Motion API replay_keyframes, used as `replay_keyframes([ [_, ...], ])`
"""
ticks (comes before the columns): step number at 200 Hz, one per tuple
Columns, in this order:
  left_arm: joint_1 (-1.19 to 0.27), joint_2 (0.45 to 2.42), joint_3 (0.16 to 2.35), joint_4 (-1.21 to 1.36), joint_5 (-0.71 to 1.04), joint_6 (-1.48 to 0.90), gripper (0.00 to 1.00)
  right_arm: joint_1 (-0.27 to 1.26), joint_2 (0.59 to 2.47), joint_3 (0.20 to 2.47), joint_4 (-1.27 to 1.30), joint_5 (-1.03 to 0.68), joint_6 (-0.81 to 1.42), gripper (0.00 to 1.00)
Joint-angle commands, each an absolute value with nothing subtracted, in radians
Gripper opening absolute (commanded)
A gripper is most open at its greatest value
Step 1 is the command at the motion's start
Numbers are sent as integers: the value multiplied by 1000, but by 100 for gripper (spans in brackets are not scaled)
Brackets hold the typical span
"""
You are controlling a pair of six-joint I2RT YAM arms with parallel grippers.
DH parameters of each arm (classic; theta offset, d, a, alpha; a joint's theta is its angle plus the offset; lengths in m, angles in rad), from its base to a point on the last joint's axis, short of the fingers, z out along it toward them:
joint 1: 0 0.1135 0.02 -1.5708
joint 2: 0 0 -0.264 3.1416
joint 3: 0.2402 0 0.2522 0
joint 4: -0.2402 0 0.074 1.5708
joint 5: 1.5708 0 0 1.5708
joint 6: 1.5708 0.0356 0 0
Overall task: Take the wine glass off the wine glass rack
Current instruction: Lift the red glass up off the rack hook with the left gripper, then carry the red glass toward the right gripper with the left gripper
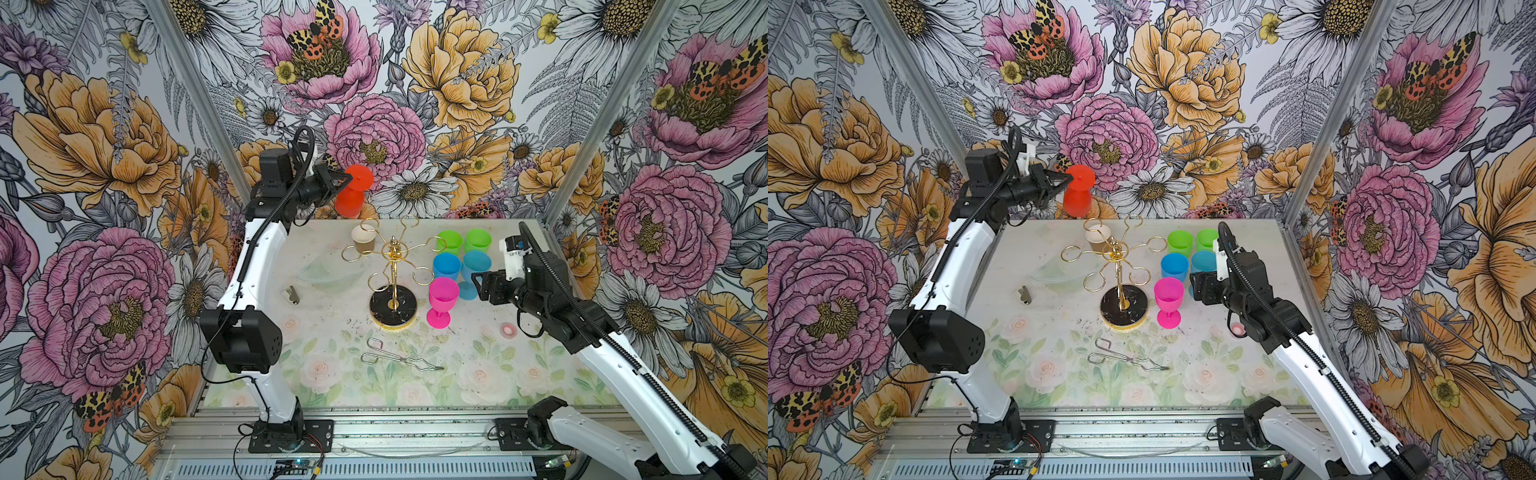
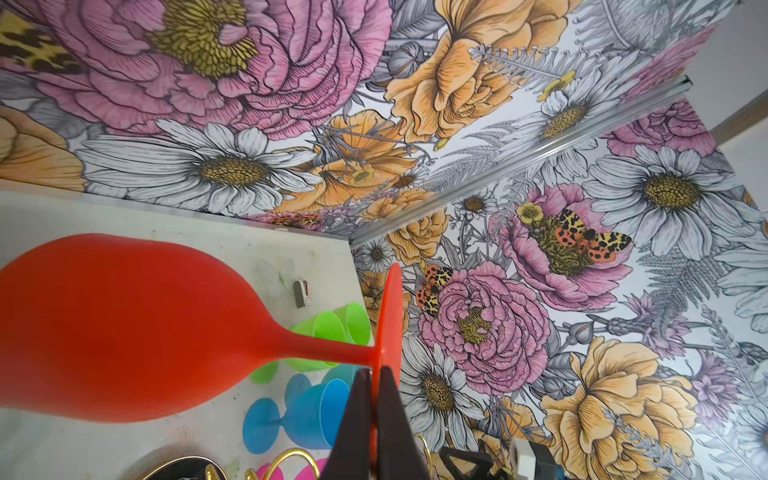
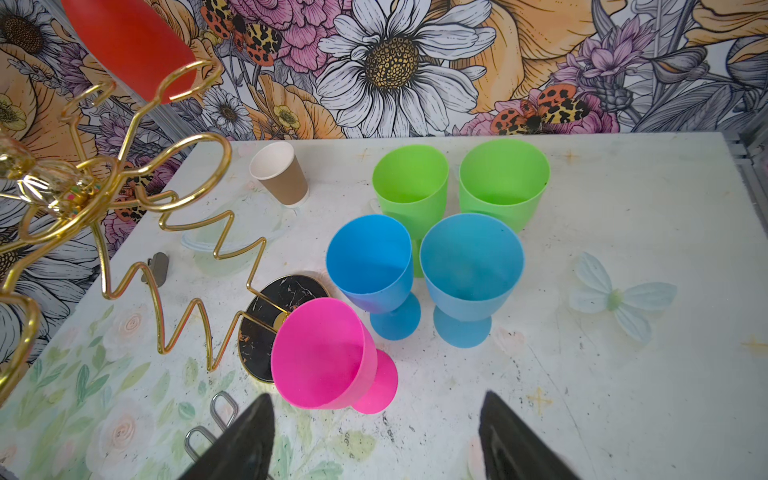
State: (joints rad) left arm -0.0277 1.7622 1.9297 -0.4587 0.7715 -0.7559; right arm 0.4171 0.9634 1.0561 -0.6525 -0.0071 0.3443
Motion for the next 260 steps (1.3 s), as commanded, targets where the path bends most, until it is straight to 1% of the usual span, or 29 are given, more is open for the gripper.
replay_keyframes([
  [1,6,1632,1858,-437,646,-685,0,411,971,1082,-634,-41,358,78],
  [34,40,1467,1700,-444,511,-597,0,410,1016,1112,-644,-54,379,78],
  [84,41,1201,1491,-563,280,-422,0,410,1048,1140,-655,-74,391,78],
  [104,40,1112,1438,-633,243,-378,0,411,1058,1144,-655,-80,397,78],
  [139,15,1016,1367,-759,326,-355,0,410,1075,1153,-655,-94,408,77],
  [177,-71,902,1260,-869,491,-394,0,411,1069,1142,-659,-96,422,77],
  [205,-146,813,1192,-927,496,-430,0,410,1078,1146,-661,-99,422,77],
  [231,-194,781,1190,-1009,509,-431,0,410,1093,1152,-663,-104,424,77],
  [260,-255,774,1178,-1023,634,-439,0,410,1104,1152,-663,-104,431,77],
])
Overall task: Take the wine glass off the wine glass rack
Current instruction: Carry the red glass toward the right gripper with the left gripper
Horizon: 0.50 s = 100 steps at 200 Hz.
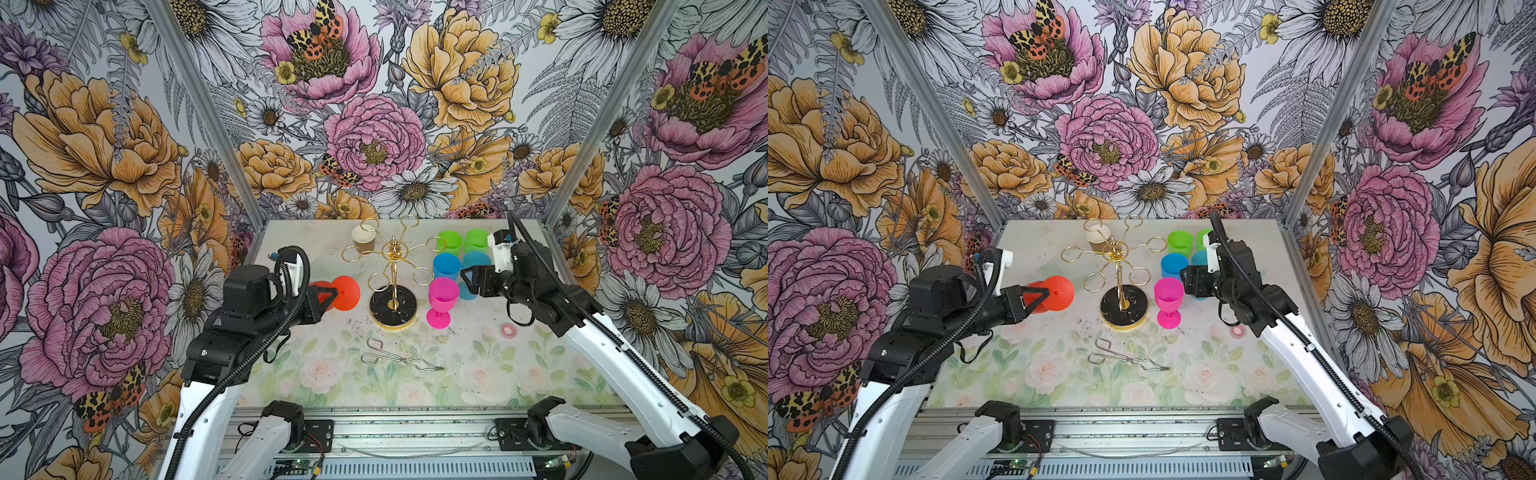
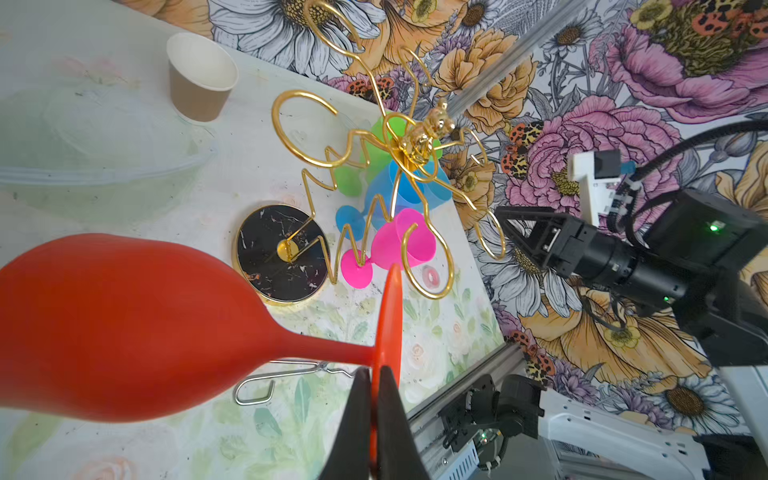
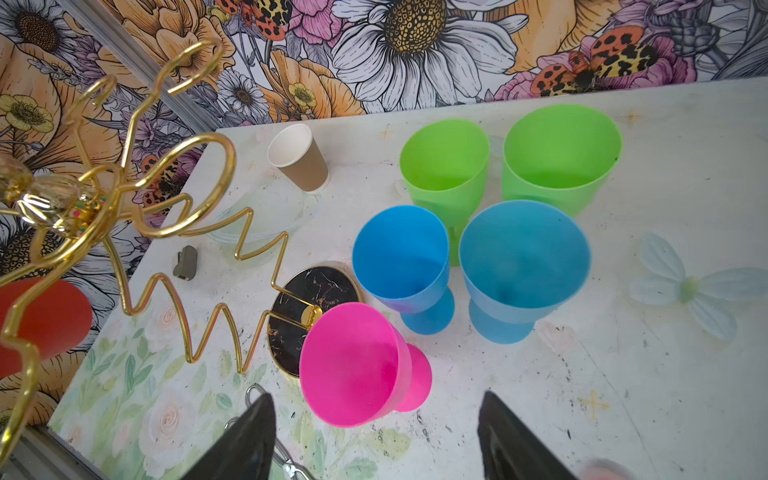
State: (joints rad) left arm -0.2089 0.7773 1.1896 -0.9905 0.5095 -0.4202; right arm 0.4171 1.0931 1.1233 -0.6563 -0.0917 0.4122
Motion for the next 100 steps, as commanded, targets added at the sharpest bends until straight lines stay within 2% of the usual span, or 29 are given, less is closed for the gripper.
replay_keyframes([
  [1,-258,774,1179,-1023,642,-439,0,411,1104,1152,-663,-105,431,77],
  [21,-355,793,1184,-1022,693,-434,0,410,1106,1152,-667,-103,433,77],
  [76,-669,891,1211,-992,584,-425,0,410,1132,1184,-741,-70,439,77],
  [100,-750,959,1209,-888,656,-433,0,411,1150,1235,-842,-57,437,77],
])
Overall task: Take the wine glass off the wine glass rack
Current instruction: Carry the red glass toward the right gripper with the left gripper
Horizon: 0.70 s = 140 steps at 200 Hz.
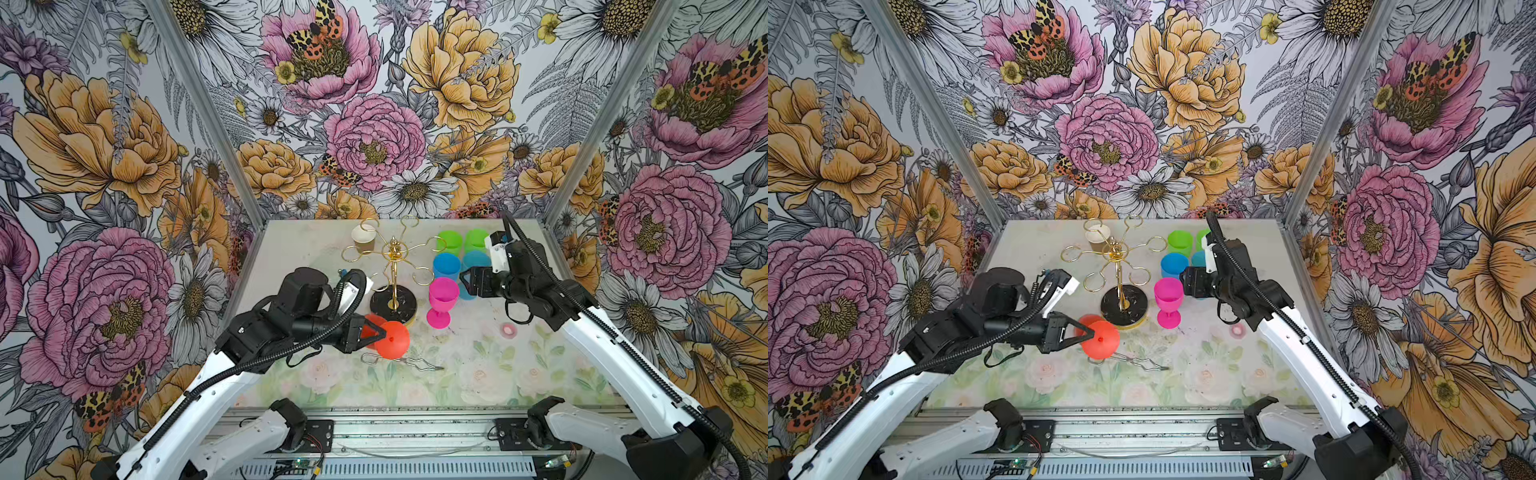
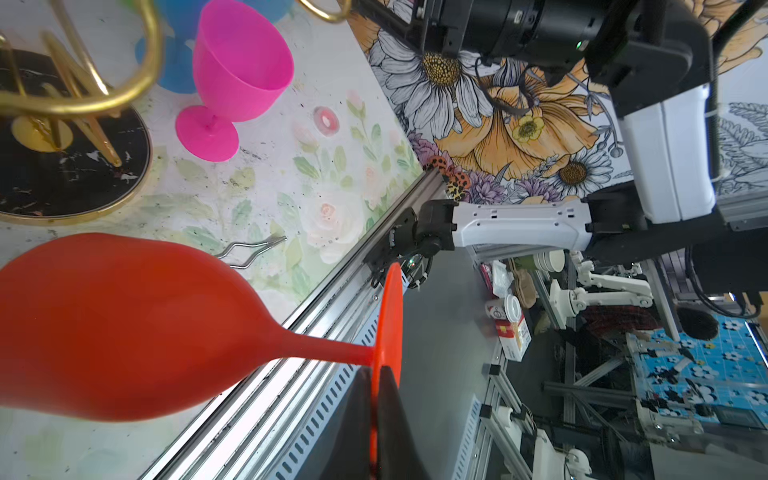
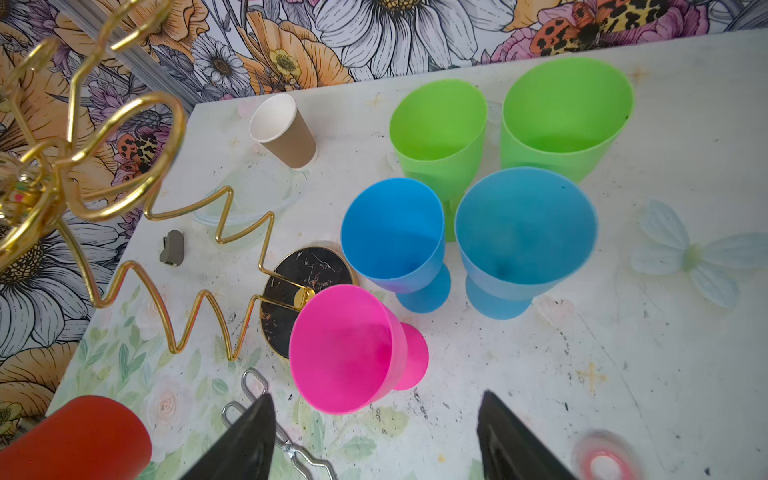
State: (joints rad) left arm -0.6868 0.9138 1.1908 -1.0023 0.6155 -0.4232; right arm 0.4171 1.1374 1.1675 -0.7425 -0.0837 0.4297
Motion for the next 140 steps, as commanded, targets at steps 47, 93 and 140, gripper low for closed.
replay_keyframes([
  [47,-915,1095,1276,-750,695,-342,0,409,1170,1290,-1001,-30,413,77],
  [93,-957,1238,1385,-745,743,-171,0,392,1211,1350,-1093,-23,397,78],
  [140,-1026,1311,1442,-745,684,45,0,294,1200,1393,-1145,-105,390,78],
])
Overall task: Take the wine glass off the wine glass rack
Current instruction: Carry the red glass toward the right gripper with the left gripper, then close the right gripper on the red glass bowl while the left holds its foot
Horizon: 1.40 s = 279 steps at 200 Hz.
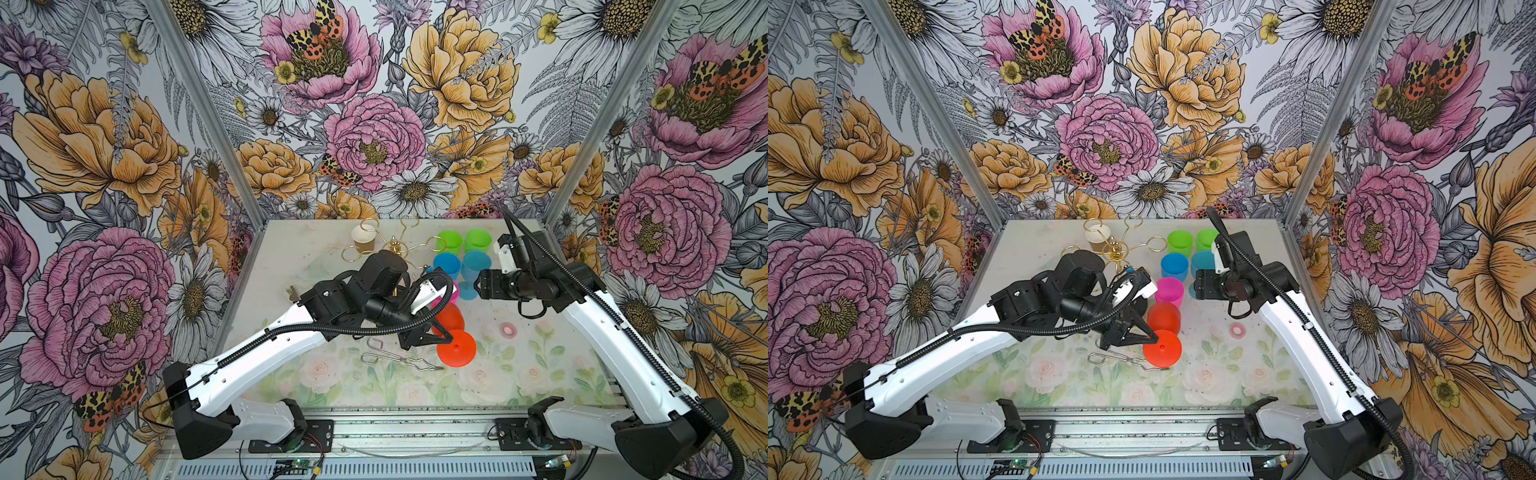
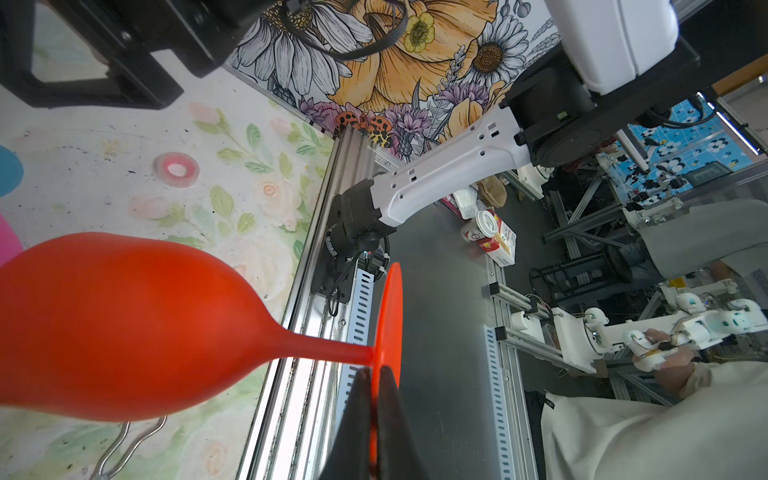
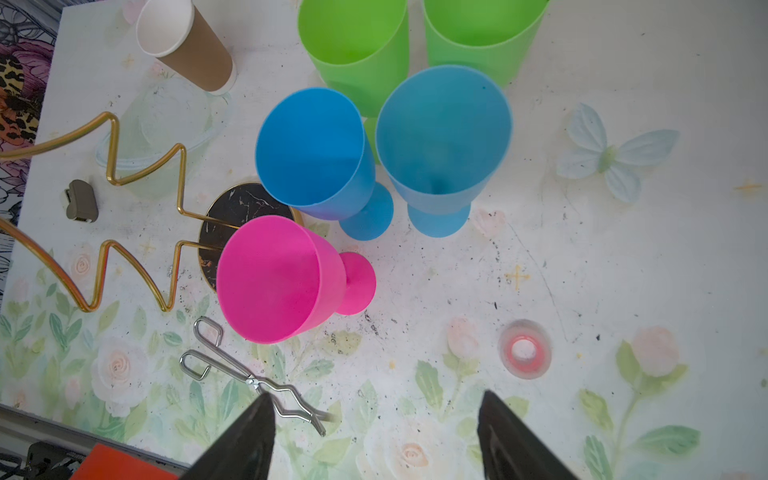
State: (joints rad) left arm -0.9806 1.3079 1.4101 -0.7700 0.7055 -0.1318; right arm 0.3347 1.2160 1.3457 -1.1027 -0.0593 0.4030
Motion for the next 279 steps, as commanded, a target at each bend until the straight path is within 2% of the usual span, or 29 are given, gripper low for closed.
replay_keyframes([
  [1,-1029,1312,1442,-745,679,53,0,291,1200,1395,-1146,-107,390,78],
  [70,-1091,1304,1394,-655,468,364,0,180,1204,1480,-1201,-256,368,76],
  [114,-1203,1259,1271,-575,165,638,0,106,1214,1560,-1216,-378,364,74],
  [159,-1256,1232,1163,-466,-27,769,0,71,1231,1608,-1221,-489,371,68],
  [190,-1322,1246,1051,-322,-330,983,0,70,1220,1618,-1236,-514,345,65],
  [279,-1375,1270,906,-82,-498,1235,0,81,1224,1603,-1302,-605,309,54],
])
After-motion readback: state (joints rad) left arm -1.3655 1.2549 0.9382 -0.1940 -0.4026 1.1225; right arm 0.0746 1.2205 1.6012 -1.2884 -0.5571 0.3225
